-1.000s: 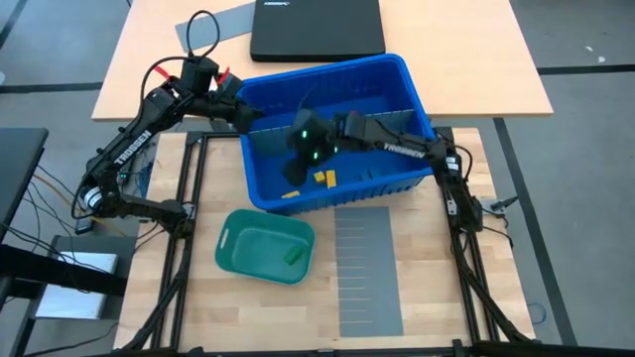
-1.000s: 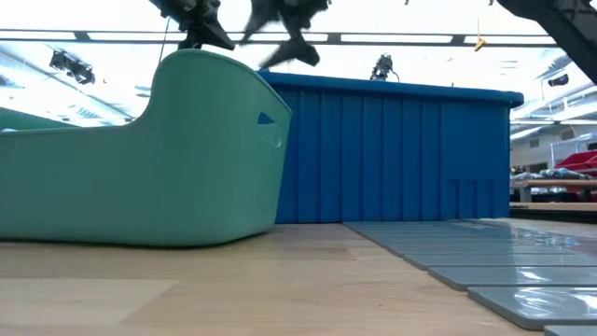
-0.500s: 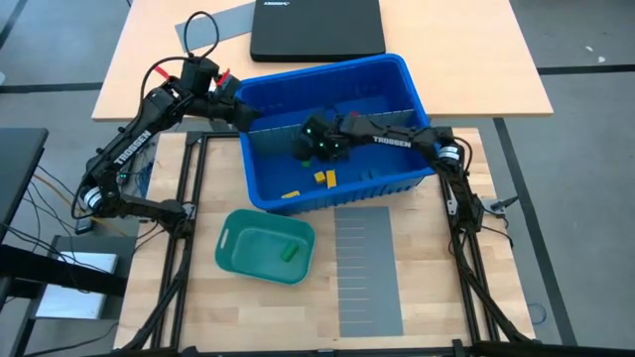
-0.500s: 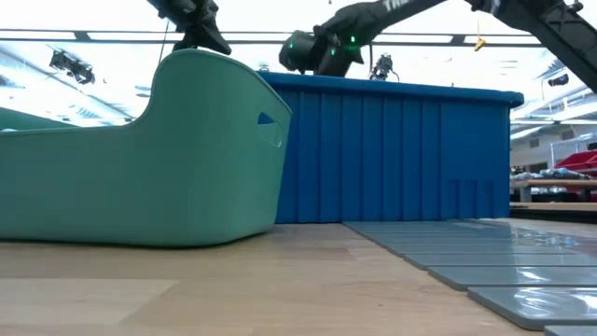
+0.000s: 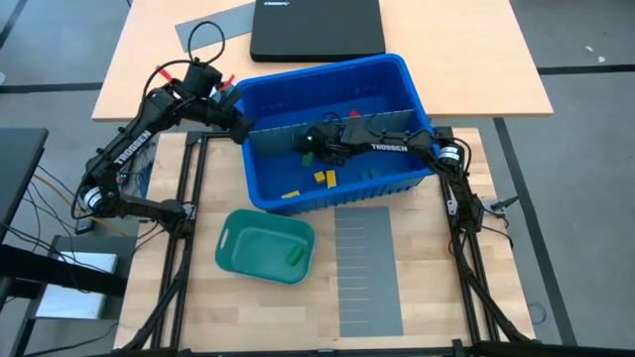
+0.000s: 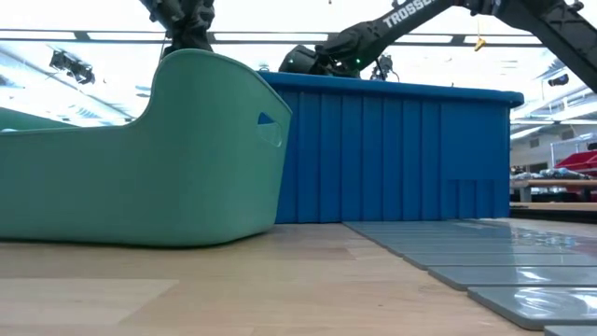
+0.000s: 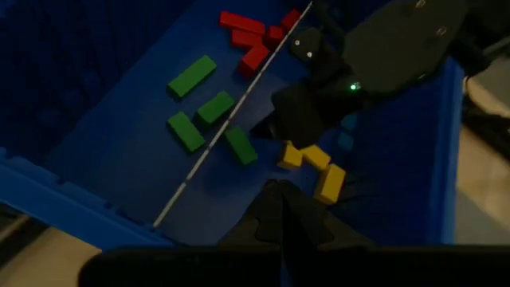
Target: Sort Items/Unsort Items
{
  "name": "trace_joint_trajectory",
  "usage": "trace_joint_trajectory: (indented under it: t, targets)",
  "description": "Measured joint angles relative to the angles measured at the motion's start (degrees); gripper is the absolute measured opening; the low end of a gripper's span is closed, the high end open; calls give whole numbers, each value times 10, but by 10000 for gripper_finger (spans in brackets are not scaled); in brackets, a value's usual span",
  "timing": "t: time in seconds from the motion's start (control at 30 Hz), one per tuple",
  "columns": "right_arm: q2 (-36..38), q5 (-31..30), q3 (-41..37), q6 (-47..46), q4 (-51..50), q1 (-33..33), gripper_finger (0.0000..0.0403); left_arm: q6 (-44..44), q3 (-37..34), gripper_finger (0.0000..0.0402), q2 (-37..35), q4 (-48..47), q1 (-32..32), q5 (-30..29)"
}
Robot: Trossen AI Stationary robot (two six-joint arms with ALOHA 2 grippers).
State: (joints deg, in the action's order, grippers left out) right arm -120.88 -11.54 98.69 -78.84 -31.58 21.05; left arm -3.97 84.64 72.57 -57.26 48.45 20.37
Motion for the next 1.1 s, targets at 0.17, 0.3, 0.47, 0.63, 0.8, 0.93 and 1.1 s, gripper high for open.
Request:
trace_joint_trajectory:
  t: [0.17, 0.3, 0.47, 0.63, 0.8, 0.93, 1.1]
  targets:
    - [0, 53, 19, 109, 1, -19, 253, 28, 0, 1, 0, -17, 0, -3]
    - [0, 80, 70, 289, -31, -31, 171, 47, 0, 1, 0, -35, 0, -3]
    - [2, 141, 110, 556, -29, -7, 21, 55, 0, 1, 0, -36, 3, -2]
    - [-10, 195, 96, 658, -70, 38, 4, 51, 0, 1, 0, -39, 3, 3]
    - [-18, 204, 94, 767, -95, 61, 2, 32, 0, 1, 0, -38, 3, 6]
    - [-18, 261, 88, 781, -72, 87, 1, 6, 0, 1, 0, -34, 2, 5]
    - [-18, 297, 68, 811, -78, 109, 1, -10, 0, 1, 0, -32, 2, -3]
